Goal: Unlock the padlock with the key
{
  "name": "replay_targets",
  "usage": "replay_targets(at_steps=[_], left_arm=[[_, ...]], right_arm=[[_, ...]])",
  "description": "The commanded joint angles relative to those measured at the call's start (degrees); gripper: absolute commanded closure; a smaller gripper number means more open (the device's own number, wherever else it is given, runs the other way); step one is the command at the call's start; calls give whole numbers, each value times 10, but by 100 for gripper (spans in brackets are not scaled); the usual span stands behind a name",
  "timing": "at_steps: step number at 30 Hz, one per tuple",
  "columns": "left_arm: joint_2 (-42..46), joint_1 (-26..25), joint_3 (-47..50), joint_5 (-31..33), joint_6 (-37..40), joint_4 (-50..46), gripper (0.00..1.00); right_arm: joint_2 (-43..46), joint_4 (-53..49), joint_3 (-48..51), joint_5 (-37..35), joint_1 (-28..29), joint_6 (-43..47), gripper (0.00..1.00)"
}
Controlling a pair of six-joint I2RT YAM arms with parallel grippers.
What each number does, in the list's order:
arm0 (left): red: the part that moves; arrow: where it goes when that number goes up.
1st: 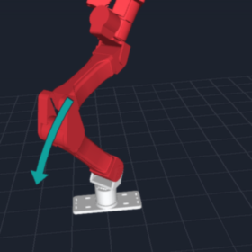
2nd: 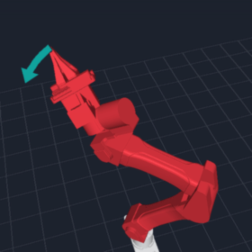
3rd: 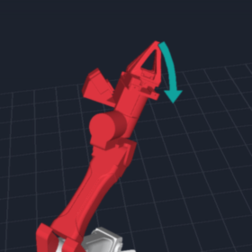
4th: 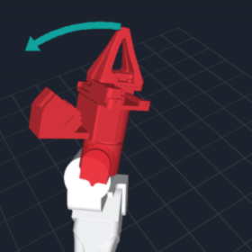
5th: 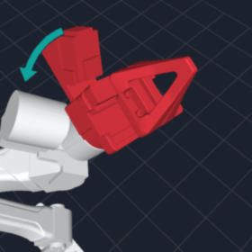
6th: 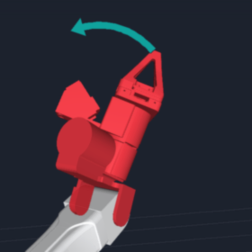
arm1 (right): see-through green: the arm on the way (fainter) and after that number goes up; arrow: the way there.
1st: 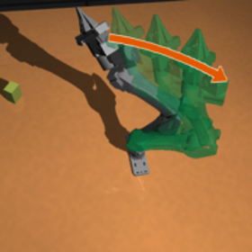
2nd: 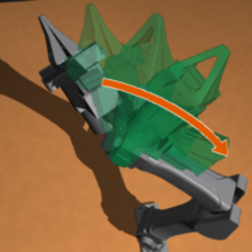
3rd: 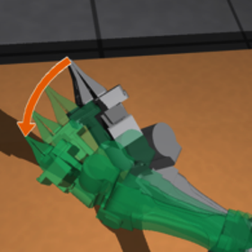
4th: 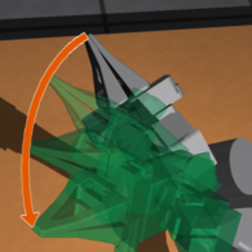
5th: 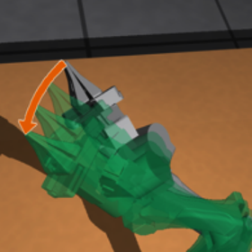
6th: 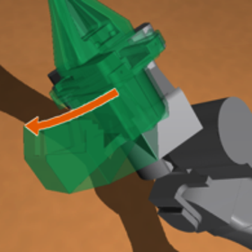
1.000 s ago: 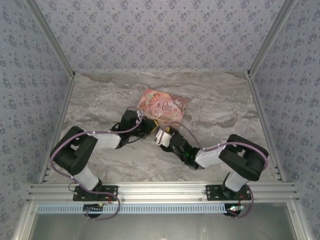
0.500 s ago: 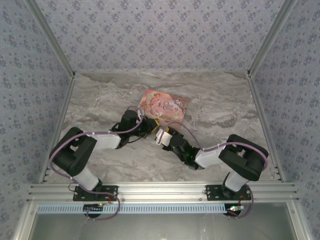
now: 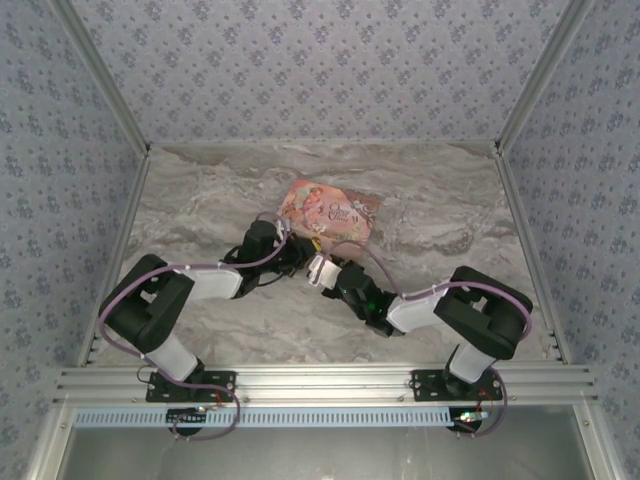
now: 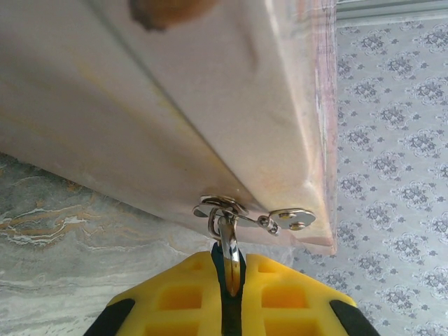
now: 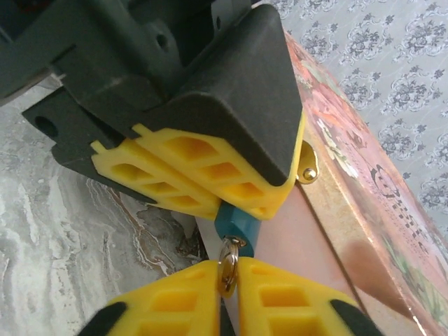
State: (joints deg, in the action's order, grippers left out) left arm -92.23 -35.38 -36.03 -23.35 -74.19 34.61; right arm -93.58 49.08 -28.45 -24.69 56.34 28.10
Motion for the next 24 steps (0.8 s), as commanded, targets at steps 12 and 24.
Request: replay_targets(at_steps=[12, 24], left_arm=[[21, -9, -6, -20, -13, 58, 100], [1, -16, -7, -19, -28, 88, 100]], right_arm=[[11, 25, -14, 15, -40, -130, 100], [40, 46, -1, 169, -107, -340, 100]])
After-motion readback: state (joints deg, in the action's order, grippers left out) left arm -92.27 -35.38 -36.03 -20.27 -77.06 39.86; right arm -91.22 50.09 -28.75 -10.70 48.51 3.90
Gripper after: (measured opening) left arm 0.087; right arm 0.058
